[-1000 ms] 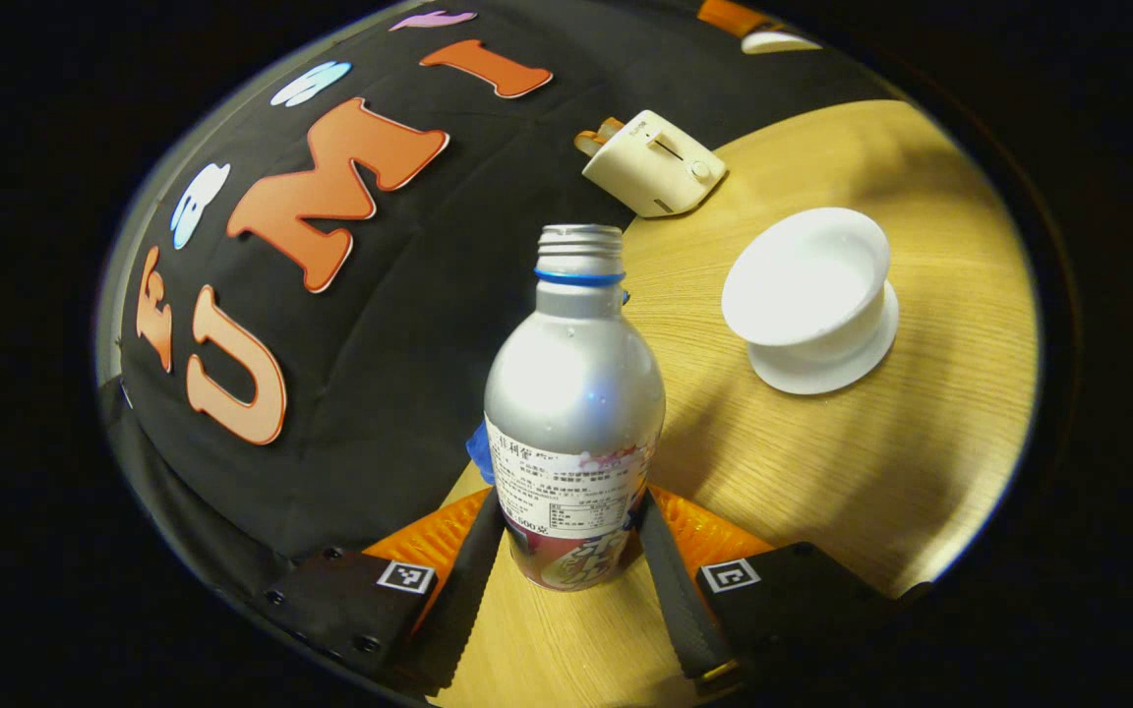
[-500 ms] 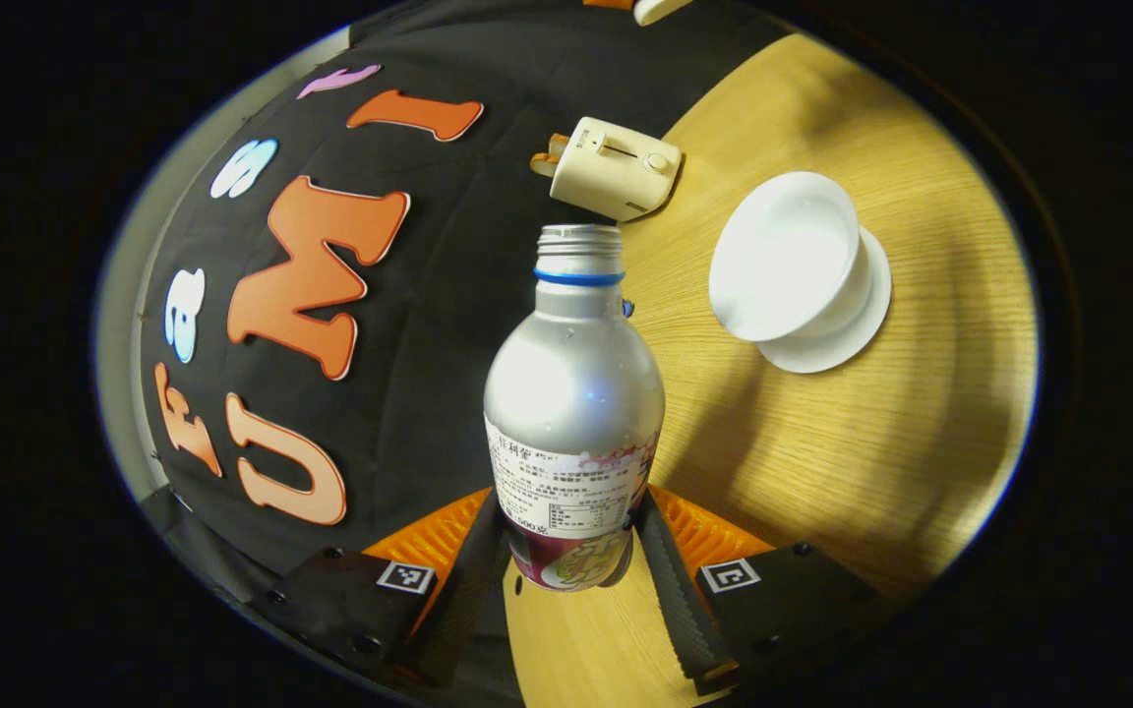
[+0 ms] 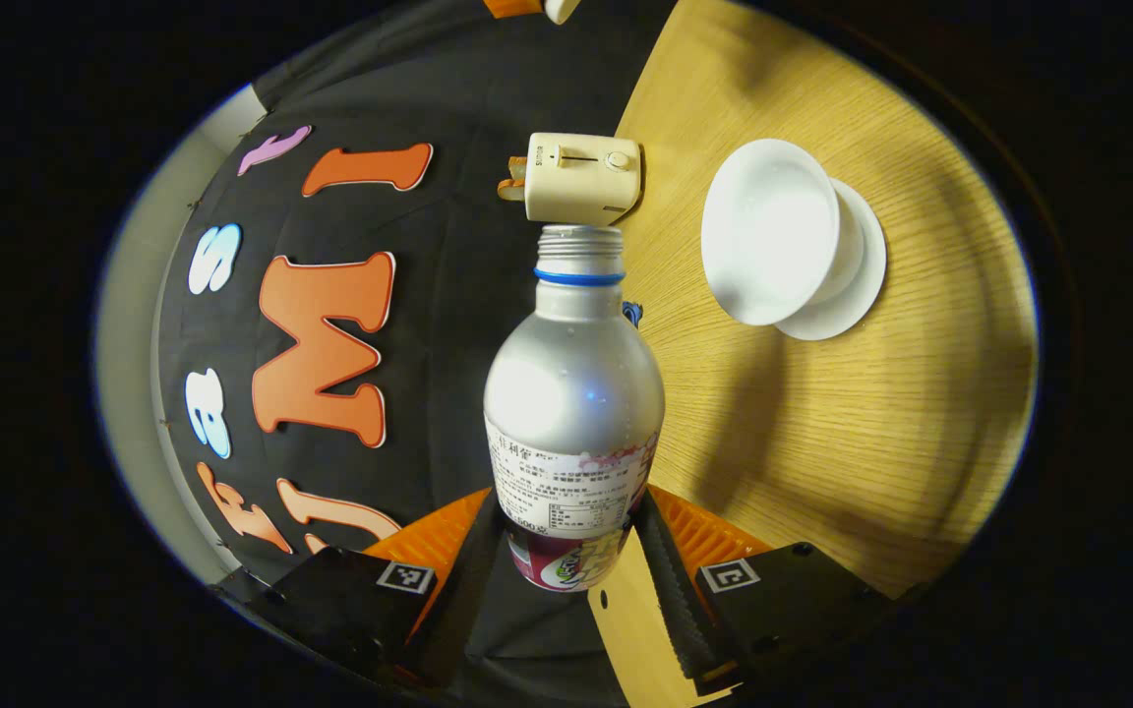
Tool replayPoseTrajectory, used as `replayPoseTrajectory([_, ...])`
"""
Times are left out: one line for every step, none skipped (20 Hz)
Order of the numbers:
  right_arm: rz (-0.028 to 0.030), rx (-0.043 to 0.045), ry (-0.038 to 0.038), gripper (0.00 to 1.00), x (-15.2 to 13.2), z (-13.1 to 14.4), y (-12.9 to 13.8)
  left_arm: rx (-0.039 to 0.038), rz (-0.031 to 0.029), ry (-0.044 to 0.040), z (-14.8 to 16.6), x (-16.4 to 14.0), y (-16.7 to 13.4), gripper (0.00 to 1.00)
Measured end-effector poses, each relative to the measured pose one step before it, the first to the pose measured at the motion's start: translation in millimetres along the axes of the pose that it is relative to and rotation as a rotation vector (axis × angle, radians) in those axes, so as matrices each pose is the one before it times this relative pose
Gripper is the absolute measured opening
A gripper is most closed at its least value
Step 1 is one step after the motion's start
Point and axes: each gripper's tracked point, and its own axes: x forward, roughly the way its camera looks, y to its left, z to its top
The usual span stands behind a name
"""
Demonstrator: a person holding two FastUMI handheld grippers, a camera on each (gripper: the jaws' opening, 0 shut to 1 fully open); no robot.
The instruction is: Open the teacup lid with one hand, grasp the water bottle and pour water into the teacup with the other hand; after pouring, place the water bottle on the coaster and then close the teacup lid.
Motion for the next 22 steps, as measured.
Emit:
replayPoseTrajectory([0.00102,0.00234,0.00106,0.18,-0.25,-0.38,-0.42,0.02603,0.00671,-0.00527,0.24,0.32,2.36,0.82])
replayPoseTrajectory([0.00301,0.00205,0.00054,0.18,0.46,-0.6,0.68,0.02556,0.0078,-0.00352,0.59,0.43,1.9,0.82])
replayPoseTrajectory([-0.00008,0.00171,0.00052,0.19,0.66,-0.42,-0.21,0.0227,0.00342,-0.00532,-0.8,1.25,1.7,0.83])
replayPoseTrajectory([0.00315,-0.00196,0.00029,0.18,-0.21,-0.9,0.98,0.01779,0.00133,-0.0033,0.31,1.06,1.56,0.83])
replayPoseTrajectory([-0.00159,-0.00125,-0.00065,0.19,0.67,-0.41,-0.5,0.0166,-0.00185,-0.0045,-0.38,0.93,1.53,0.83])
replayPoseTrajectory([0.00178,-0.00152,0.00434,0.19,-0.51,-1.32,-0.11,0.01789,-0.00021,-0.00309,-0.08,0.43,0.9,0.83])
replayPoseTrajectory([-0.00193,0.00089,-0.00131,0.18,0.56,0.7,-0.61,0.01607,0.00043,-0.00245,-0.39,0.58,1.34,0.83])
replayPoseTrajectory([0.00062,0.00168,0.00281,0.19,0.64,-0.79,-0.79,0.0151,-0.00301,-0.00313,0.68,0.5,0.14,0.83])
replayPoseTrajectory([-0.00045,0.00249,-0.00072,0.18,0.3,0.05,-0.54,0.01217,-0.00148,-0.00226,0.45,1.53,-0.26,0.83])
replayPoseTrajectory([-0.00057,0.00139,0.00065,0.19,0.05,0.01,-0.89,0.01342,-0.00036,-0.00224,0.07,1.0,0.18,0.83])
replayPoseTrajectory([0.00115,0.00037,-0.00023,0.18,0.41,0.19,-0.22,0.01393,0.00213,-0.0007,-0.11,0.32,2.62,0.83])
replayPoseTrajectory([-0.00074,0.00134,0.00009,0.19,0.82,0.01,0.05,0.01474,0.00427,-0.00357,-0.17,0.73,1.44,0.83])
replayPoseTrajectory([0.00411,0.00103,0.00436,0.18,1.13,-0.88,0.9,0.0108,0.00382,0.00069,-1.87,-0.24,2.68,0.83])
replayPoseTrajectory([-0.00081,0.00277,-0.00106,0.19,0.01,0.32,-0.32,0.009,-0.00108,-0.00214,-2.03,0.34,0.3,0.83])
replayPoseTrajectory([0.00393,-0.00066,0.00179,0.19,0.43,-0.64,0.93,0.00913,0.00144,0.0012,-1.76,0.98,3.02,0.83])
replayPoseTrajectory([0.00045,-0.00208,0.00107,0.19,0.02,-0.77,0.84,0.01319,0.00389,-0.00117,-0.86,1.52,2.98,0.83])
replayPoseTrajectory([0.00164,-0.0042,0.00221,0.19,0.52,-0.09,0.85,0.01413,0.00654,0.00044,-3.24,0.12,3.64,0.83])
replayPoseTrajectory([0.00248,-0.00396,0.00089,0.19,-0.18,-0.18,1.34,0.01136,0.00644,-0.00012,-1.97,1.3,4.07,0.83])
replayPoseTrajectory([0.00132,-0.0009,-0.00144,0.19,-0.21,-0.05,0.44,0.01115,0.01087,0.00104,-2.78,-1.3,4.76,0.83])
replayPoseTrajectory([0.00509,0.00247,0.00268,0.19,1.07,-1.78,2.24,0.01259,0.01376,-0.00048,-2.65,-0.97,4.77,0.83])
replayPoseTrajectory([0.00305,0.0022,0.00002,0.19,0.35,-0.3,0.62,0.00525,0.00667,0.00114,-1.84,0.76,3.97,0.84])
replayPoseTrajectory([0.00369,-0.00234,0.00415,0.19,0.64,-1.94,2.23,0.00474,0.00349,0.00115,-2.44,-0.78,2.65,0.84])
